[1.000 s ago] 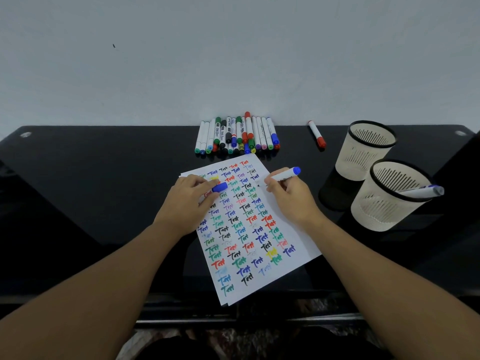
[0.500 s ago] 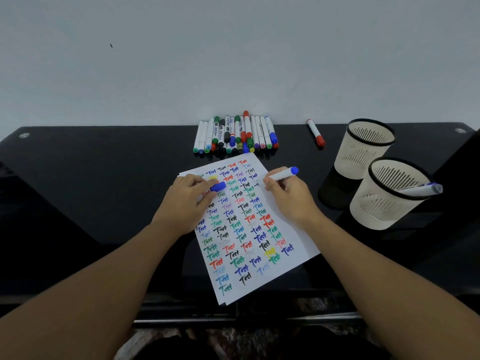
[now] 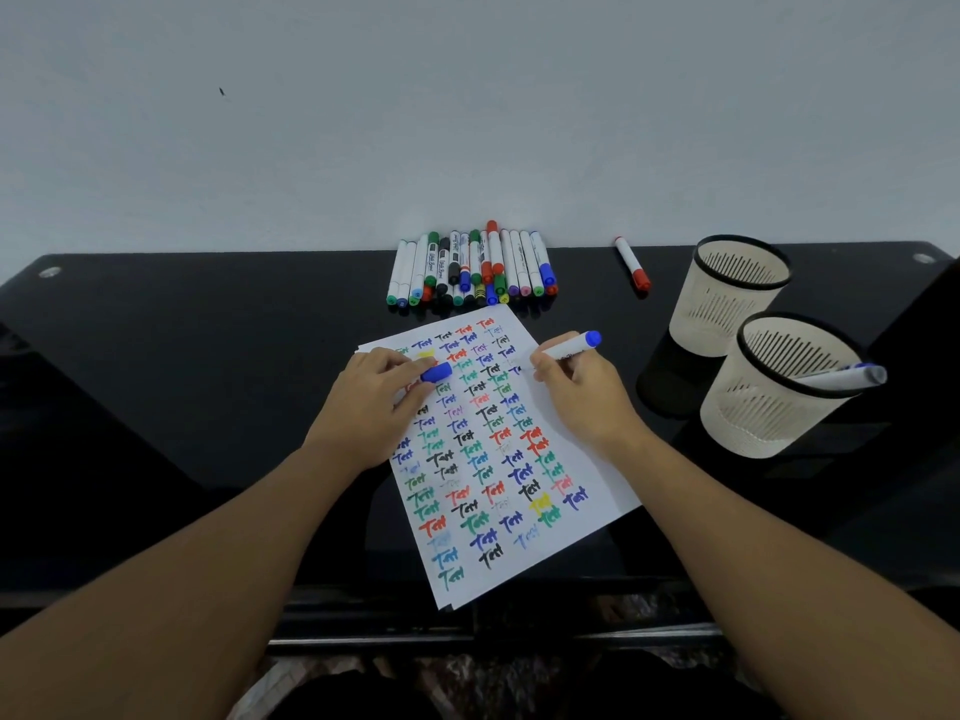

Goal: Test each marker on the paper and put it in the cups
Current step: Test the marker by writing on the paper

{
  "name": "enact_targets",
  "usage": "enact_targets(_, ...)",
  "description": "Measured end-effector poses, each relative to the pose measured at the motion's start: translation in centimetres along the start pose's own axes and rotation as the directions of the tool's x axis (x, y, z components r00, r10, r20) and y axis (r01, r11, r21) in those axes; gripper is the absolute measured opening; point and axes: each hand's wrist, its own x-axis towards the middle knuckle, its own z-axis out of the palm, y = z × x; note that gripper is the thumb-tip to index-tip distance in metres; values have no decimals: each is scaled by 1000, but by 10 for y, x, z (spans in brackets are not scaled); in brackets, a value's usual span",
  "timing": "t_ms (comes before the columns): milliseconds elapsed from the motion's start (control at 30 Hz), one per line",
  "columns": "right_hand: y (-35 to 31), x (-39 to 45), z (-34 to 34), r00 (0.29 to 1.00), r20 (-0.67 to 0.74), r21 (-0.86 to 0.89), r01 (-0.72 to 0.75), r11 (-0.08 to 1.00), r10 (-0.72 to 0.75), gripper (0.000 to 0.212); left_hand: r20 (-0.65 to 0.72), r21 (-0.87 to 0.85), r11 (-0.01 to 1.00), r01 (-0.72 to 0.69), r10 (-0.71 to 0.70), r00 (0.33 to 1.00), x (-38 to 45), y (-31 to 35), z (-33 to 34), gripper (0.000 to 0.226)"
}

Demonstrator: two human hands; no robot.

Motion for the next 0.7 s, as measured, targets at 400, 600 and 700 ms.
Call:
enact_targets(400,-2,-2,0,1000,-19,-23,-1,1000,1,32,-3,1,1000,4,-4,1000,-1,2,-1,46)
enact_targets(600,-2,-2,-1,1000,-13,-13,-13,1000,13,30,-3,-7,1000,12,-12,1000,0,3,-2,45)
enact_targets(700,-2,-2,-1,1000,-27,-3,9,1000,-9,25,6,0,1000,17,-17,1000,0,3,-2,45)
